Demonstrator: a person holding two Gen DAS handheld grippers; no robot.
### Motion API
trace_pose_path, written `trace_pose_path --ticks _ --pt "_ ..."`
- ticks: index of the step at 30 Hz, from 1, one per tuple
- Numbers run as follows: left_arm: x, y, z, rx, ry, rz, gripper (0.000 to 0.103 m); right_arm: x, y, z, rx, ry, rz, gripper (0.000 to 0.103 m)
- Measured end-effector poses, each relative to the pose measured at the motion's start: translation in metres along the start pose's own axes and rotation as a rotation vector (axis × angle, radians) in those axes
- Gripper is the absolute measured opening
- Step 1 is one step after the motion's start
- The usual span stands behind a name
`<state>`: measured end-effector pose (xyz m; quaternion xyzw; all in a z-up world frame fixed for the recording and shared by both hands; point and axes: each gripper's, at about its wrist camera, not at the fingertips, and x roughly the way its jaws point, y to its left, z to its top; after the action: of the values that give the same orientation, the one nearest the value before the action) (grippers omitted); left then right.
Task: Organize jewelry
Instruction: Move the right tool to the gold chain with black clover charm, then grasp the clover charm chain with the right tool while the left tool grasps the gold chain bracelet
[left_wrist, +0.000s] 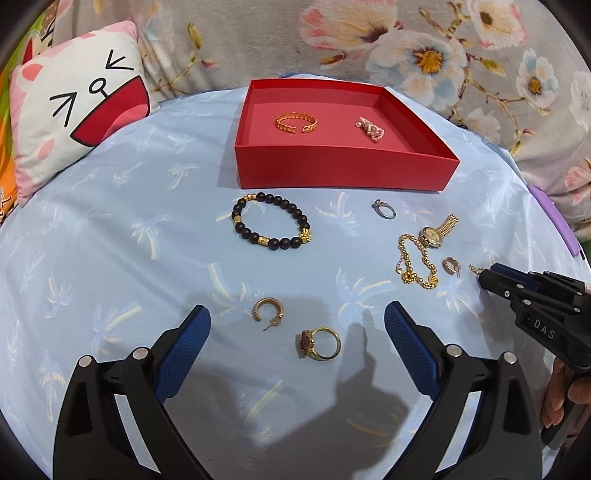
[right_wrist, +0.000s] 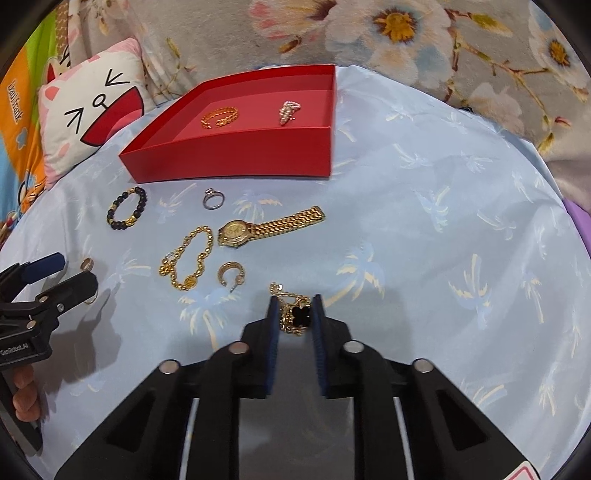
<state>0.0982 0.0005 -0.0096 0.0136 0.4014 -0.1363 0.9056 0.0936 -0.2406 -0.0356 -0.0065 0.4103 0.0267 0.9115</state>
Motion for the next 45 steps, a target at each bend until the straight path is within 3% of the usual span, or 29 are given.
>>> trace_pose_path --ticks 4,9,15,18,21,23,27,29,36,45 --pt "-0.001 -0.007 0.002 0.019 -0.007 0.001 0.091 -0.004 -0.003 -0.005 0.017 -0.002 -0.006 0.006" --pt "0.004 -0.036 0.014 0.124 0.008 -0.039 0.085 -0.009 -0.02 -0.011 0.094 -0.009 0.0 0.006" --pt "0.027 -0.063 0.033 0.147 0.071 -0.11 0.07 -0.008 -0.026 -0.012 0.122 -0.008 0.02 0.006" --pt "0.044 -0.071 0.033 0.154 0.114 -0.103 0.059 -0.008 -0.027 -0.011 0.127 -0.008 0.027 0.006" --pt "0.046 -0.077 0.031 0.195 0.086 -0.059 0.05 -0.008 -0.028 -0.011 0.133 -0.008 0.03 0.006" --pt "0.046 -0.08 0.029 0.219 0.068 -0.035 0.036 -0.007 -0.028 -0.011 0.133 -0.008 0.031 0.006" --pt "0.045 -0.079 0.028 0.228 0.06 -0.032 0.02 -0.007 -0.027 -0.012 0.129 -0.009 0.025 0.006" --pt "0.044 -0.077 0.028 0.224 0.059 -0.034 0.003 -0.007 -0.027 -0.012 0.129 -0.009 0.024 0.006" --pt "0.036 -0.067 0.031 0.187 0.063 -0.095 0.003 -0.007 -0.027 -0.012 0.131 -0.01 0.026 0.006" --pt "-0.01 -0.054 0.043 0.163 -0.022 -0.139 0.003 -0.015 -0.024 -0.009 0.124 -0.036 0.039 0.006"
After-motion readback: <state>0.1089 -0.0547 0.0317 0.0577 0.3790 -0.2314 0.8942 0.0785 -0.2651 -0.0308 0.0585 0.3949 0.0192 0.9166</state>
